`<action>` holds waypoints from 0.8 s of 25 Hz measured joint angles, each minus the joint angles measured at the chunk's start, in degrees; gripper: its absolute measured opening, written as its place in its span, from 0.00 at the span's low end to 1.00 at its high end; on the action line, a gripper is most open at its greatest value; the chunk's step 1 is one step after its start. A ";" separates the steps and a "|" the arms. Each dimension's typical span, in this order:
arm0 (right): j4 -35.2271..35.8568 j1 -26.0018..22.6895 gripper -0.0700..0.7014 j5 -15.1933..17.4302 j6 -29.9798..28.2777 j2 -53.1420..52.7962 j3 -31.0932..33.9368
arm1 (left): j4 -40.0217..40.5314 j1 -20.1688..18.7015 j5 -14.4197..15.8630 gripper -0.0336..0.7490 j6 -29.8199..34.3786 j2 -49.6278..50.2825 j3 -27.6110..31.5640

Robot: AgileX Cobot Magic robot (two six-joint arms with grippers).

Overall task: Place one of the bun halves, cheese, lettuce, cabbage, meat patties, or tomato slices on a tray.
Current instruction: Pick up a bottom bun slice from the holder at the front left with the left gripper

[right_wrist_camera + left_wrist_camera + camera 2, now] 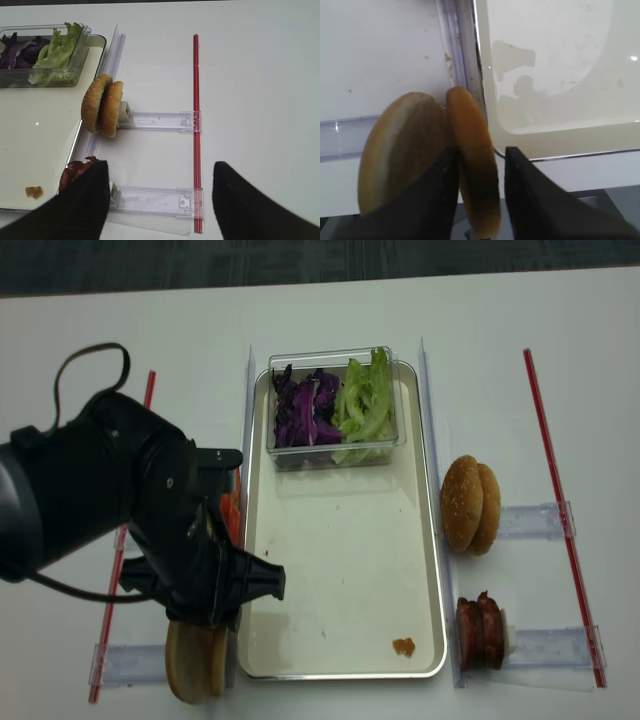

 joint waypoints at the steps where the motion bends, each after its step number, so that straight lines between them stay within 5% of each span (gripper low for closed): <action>1: 0.00 0.00 0.68 0.00 0.00 0.00 0.00 | 0.02 0.00 0.14 0.36 0.00 0.00 0.00; 20: 0.00 0.00 0.68 -0.10 -0.12 0.00 0.00 | 2.30 0.00 2.18 0.23 0.00 0.00 0.00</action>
